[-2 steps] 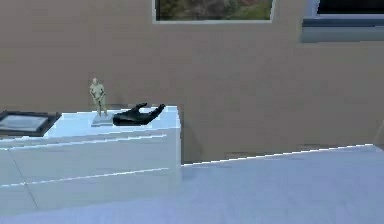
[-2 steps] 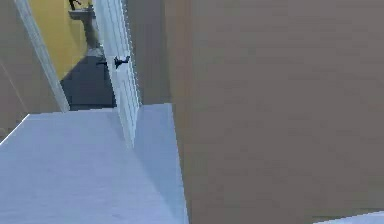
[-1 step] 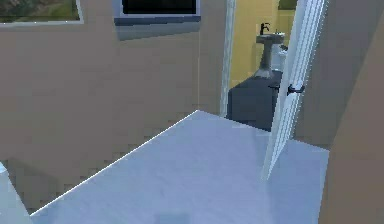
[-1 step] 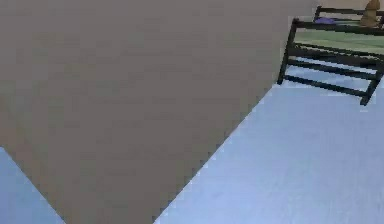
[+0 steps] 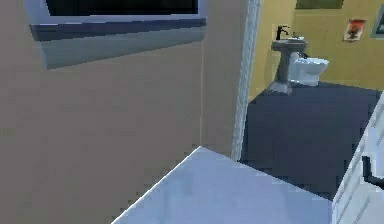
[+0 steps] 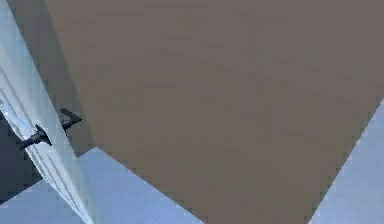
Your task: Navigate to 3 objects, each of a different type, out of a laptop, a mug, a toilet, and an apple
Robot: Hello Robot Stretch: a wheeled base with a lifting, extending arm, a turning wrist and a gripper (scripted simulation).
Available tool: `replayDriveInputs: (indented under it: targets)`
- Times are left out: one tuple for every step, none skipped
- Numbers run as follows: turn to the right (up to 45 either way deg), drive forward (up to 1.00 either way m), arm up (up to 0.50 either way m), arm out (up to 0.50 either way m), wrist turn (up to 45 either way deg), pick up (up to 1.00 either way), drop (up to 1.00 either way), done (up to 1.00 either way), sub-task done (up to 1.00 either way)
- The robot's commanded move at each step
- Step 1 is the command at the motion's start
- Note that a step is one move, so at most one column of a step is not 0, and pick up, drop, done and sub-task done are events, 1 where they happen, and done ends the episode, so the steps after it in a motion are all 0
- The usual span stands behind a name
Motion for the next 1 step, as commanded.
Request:
replayDriveInputs:
  targets:
    - [0.0,0.55,0.00,0.00,0.0,0.00,0.00,0.00,0.00]
